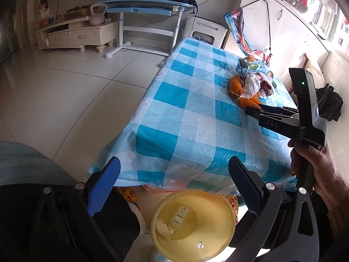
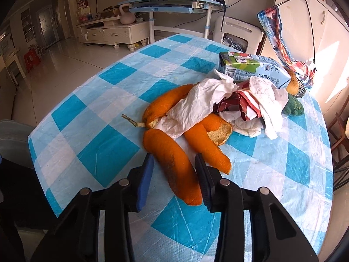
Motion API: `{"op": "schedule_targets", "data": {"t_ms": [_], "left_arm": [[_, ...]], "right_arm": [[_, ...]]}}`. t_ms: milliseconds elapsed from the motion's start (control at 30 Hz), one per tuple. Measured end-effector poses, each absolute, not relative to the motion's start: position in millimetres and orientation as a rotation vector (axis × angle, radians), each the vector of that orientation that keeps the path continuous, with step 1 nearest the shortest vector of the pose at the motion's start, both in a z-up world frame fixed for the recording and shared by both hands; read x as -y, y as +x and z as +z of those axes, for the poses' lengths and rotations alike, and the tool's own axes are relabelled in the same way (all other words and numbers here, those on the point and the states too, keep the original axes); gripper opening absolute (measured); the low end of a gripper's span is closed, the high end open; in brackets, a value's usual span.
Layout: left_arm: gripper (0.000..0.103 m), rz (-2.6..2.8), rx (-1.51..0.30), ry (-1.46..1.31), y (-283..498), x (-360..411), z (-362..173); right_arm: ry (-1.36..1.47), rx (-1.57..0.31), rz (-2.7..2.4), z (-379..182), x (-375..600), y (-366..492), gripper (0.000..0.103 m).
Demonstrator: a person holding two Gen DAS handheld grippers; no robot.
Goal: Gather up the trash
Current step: 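Reach the right gripper to the long orange peel and grasp it, then carry the orange peel over the basin and open the right gripper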
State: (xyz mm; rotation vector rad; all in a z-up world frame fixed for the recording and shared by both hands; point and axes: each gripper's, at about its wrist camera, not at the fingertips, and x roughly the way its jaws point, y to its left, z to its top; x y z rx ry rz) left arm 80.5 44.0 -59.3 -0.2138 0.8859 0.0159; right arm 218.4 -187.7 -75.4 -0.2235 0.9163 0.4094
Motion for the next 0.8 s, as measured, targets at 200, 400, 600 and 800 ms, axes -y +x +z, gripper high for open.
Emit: {"op": "schedule_targets", "data": {"t_ms": [200,400,600,800], "left_arm": [[0.096,0.029,-0.884,-0.229,80.3,-48.4,-60.0],[0.096,0.045,-0.873,-0.222,78.0,-48.5,-59.8],[0.096,0.069,-0.849,-0.245,72.7,-57.1,-55.8],[0.096,0.079,-0.833,-0.276,68.7,-65.2,-52.4]], "right_arm": [[-0.26,-0.923,0.431,-72.2,181.6,205.1,0.019],[-0.195,-0.907,0.493,-62.7,184.2,172.5,0.018],[-0.148,-0.892,0.574,-52.1,173.5,128.8,0.018],[-0.157,-0.909,0.667,-54.7,151.8,71.2,0.018]]}}
